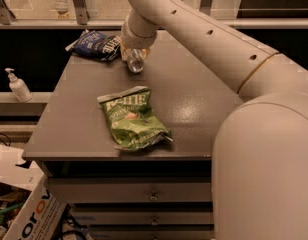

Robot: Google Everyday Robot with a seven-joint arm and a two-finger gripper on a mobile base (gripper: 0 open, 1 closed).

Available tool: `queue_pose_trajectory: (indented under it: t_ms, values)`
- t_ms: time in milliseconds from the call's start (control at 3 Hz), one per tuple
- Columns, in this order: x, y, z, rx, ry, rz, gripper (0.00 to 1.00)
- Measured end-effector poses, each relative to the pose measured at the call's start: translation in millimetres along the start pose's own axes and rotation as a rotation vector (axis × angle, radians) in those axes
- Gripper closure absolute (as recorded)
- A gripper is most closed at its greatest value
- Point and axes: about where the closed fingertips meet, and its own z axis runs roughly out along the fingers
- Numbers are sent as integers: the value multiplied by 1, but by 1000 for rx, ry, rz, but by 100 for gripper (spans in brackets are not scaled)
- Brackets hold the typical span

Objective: Move redbull can near blue chip bag

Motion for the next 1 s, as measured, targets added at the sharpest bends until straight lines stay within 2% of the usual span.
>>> queue_pose_trajectory:
  t_ms: [333,667,1000]
  values:
    - [-5,-5,16,6,-20,-10,100]
    - [-5,-6,20,6,-29,-12,84]
    - [-5,-6,20,6,-29,-12,61]
